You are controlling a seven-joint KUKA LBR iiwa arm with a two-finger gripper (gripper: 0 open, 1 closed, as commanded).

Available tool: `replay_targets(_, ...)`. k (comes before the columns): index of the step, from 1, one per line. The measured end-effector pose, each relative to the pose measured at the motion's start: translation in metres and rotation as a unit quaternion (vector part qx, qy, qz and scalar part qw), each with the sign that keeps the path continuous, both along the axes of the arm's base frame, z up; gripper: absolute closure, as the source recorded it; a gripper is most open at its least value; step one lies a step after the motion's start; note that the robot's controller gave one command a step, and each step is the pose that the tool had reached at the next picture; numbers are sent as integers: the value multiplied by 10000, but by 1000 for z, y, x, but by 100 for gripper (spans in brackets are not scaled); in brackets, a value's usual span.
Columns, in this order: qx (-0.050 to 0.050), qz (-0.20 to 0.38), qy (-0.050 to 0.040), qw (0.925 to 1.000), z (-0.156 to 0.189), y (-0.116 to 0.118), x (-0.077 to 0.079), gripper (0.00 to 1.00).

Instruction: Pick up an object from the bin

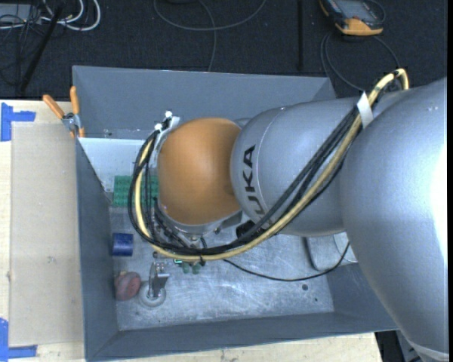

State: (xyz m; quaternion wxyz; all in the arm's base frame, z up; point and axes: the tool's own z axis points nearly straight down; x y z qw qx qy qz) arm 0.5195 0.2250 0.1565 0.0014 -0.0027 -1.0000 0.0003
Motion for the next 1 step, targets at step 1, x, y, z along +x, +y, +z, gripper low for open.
replay_targets(1,-2,1246,22,9922,-74,14,-4,0)
